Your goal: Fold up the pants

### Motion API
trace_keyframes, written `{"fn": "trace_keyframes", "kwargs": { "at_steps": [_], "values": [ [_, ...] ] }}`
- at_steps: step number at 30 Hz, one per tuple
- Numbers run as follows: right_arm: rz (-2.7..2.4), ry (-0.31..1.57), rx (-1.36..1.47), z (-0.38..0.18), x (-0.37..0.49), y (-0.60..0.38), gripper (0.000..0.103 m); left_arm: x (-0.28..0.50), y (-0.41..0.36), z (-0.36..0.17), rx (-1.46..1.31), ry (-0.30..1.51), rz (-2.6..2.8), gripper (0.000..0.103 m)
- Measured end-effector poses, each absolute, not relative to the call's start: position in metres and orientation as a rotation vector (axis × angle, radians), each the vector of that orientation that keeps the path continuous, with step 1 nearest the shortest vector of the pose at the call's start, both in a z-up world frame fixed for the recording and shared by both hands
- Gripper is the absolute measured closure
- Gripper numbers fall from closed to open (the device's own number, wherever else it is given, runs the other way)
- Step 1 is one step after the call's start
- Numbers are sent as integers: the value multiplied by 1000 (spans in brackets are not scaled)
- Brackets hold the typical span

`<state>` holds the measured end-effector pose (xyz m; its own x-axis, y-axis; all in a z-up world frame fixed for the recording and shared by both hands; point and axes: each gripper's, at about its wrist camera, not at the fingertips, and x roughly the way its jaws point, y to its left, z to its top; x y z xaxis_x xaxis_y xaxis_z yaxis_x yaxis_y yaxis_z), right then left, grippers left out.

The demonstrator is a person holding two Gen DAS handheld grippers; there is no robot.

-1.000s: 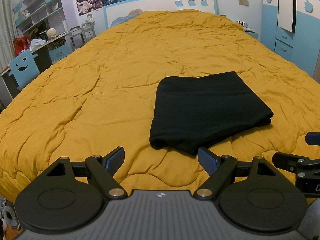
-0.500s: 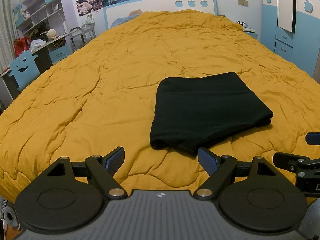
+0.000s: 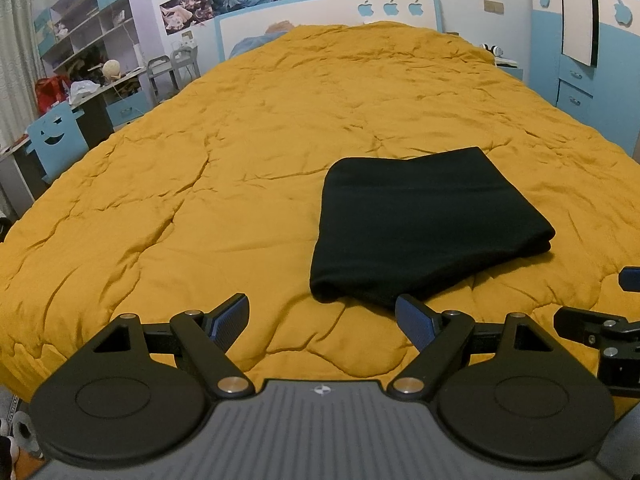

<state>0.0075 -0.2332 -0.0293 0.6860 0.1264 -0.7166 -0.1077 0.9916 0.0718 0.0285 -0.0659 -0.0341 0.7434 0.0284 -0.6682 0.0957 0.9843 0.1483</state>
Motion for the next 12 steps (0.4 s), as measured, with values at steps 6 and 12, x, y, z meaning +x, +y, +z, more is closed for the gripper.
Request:
{"fn": "trace_keyframes", "kwargs": {
  "at_steps": [6, 12],
  "values": [
    [130, 804, 22, -29, 7, -232, 21, 31, -69, -35, 184, 740, -40, 6],
    [131, 808, 21, -30, 8, -230, 21, 33, -72, -36, 183, 749, -44, 6]
  ]
}}
